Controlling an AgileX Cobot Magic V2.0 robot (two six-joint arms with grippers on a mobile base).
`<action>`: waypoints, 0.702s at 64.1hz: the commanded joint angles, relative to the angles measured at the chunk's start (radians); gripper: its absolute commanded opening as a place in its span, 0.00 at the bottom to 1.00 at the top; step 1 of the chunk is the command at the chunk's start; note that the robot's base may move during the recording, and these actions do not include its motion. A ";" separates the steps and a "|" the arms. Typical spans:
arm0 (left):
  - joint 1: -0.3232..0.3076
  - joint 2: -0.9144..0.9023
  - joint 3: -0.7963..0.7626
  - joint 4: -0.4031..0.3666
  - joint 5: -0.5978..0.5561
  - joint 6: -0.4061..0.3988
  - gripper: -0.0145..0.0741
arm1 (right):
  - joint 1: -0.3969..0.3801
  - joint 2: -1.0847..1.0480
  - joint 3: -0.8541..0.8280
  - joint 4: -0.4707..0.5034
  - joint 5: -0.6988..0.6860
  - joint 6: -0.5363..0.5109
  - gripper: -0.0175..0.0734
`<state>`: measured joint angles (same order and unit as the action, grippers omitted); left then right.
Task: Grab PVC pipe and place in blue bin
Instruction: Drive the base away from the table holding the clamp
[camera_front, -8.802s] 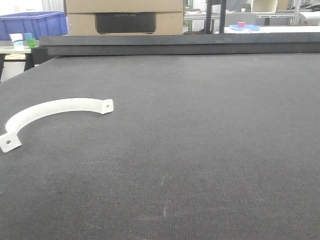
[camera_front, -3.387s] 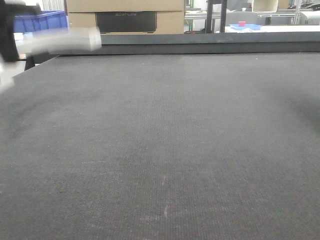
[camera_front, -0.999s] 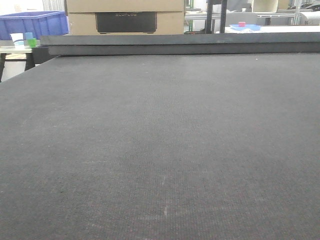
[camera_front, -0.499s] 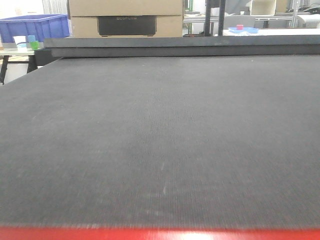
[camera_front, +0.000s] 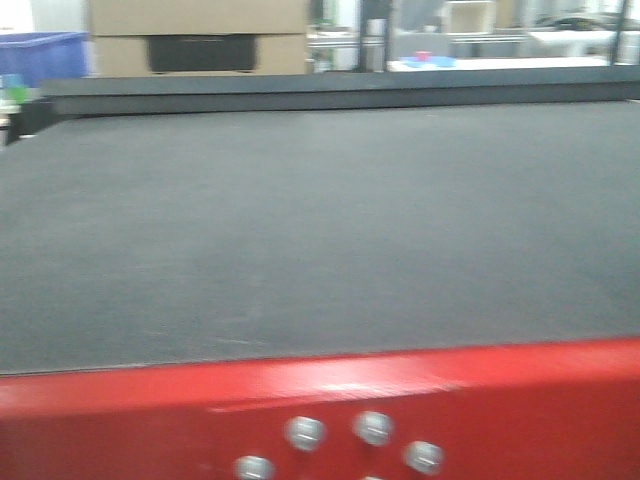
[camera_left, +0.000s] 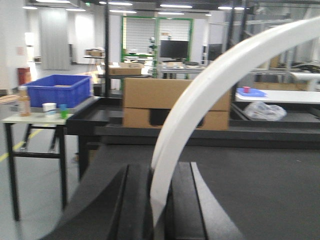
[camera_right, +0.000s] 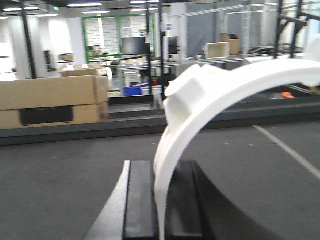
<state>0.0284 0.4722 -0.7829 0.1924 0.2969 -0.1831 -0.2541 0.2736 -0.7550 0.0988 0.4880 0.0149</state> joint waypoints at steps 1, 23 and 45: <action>0.001 0.000 -0.001 0.000 -0.030 -0.008 0.04 | -0.003 -0.004 0.000 -0.003 -0.025 -0.004 0.01; 0.001 0.000 -0.001 0.000 -0.030 -0.008 0.04 | -0.003 -0.004 0.000 -0.003 -0.025 -0.004 0.01; 0.001 0.000 -0.001 0.000 -0.030 -0.008 0.04 | -0.003 -0.004 0.000 -0.003 -0.025 -0.004 0.01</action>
<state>0.0284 0.4722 -0.7829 0.1924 0.2969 -0.1831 -0.2541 0.2736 -0.7550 0.0988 0.4880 0.0149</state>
